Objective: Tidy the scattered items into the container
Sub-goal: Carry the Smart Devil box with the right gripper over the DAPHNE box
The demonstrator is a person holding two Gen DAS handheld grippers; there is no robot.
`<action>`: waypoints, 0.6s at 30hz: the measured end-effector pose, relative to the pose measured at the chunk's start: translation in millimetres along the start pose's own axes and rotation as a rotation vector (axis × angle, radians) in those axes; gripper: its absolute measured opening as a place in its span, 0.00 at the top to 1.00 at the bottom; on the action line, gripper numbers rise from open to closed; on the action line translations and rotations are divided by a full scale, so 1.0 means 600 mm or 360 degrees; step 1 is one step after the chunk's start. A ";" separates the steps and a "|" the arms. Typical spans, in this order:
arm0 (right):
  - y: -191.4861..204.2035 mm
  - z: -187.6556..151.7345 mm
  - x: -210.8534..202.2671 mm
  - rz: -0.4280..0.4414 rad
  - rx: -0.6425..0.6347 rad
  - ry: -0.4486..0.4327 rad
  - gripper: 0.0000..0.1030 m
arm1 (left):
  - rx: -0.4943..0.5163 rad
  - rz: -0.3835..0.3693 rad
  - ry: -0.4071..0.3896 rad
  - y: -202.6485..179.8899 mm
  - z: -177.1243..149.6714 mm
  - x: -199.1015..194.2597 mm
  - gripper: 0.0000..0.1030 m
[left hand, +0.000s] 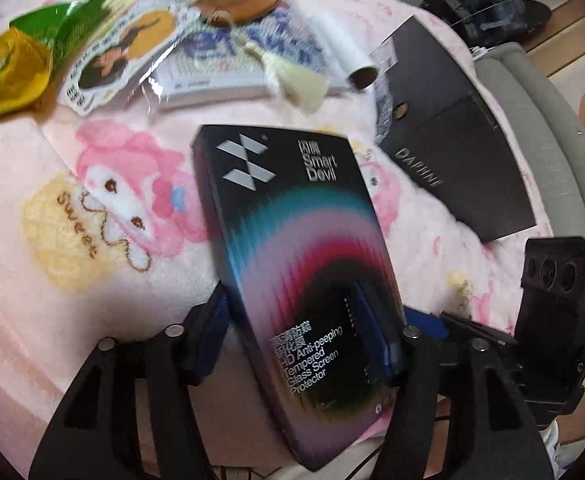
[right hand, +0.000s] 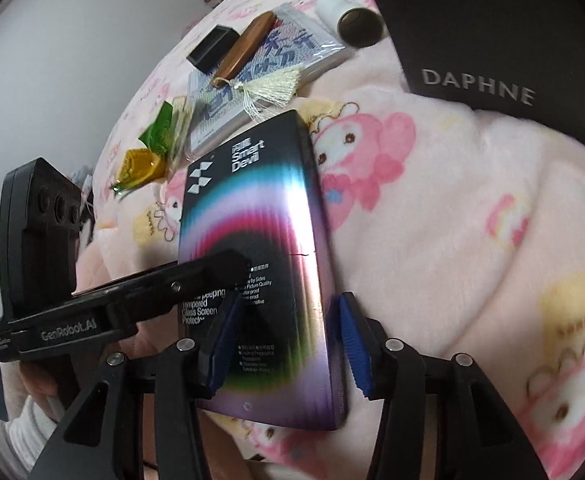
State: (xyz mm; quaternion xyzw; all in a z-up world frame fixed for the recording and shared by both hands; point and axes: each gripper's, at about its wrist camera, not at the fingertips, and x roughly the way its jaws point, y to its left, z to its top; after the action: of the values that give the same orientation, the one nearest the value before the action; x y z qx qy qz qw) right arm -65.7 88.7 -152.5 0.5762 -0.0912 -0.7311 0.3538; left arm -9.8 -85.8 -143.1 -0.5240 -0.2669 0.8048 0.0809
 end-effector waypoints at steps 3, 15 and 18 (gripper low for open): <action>0.004 -0.007 -0.016 0.0045 0.0007 -0.0027 0.57 | 0.0001 -0.0032 -0.0032 -0.006 -0.003 -0.019 0.47; 0.005 0.002 -0.139 0.0147 0.0002 -0.0298 0.57 | 0.0206 -0.0071 -0.0197 -0.128 0.026 -0.095 0.49; -0.010 0.012 -0.173 0.0154 0.0008 -0.0381 0.57 | 0.0276 -0.0073 -0.0229 -0.172 0.044 -0.093 0.50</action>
State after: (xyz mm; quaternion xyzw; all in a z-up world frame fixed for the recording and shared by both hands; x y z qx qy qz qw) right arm -65.8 155.4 -72.8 0.4805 -0.1623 -0.7765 0.3738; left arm -24.3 -30.7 -36.8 -0.4498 -0.2131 0.8583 0.1250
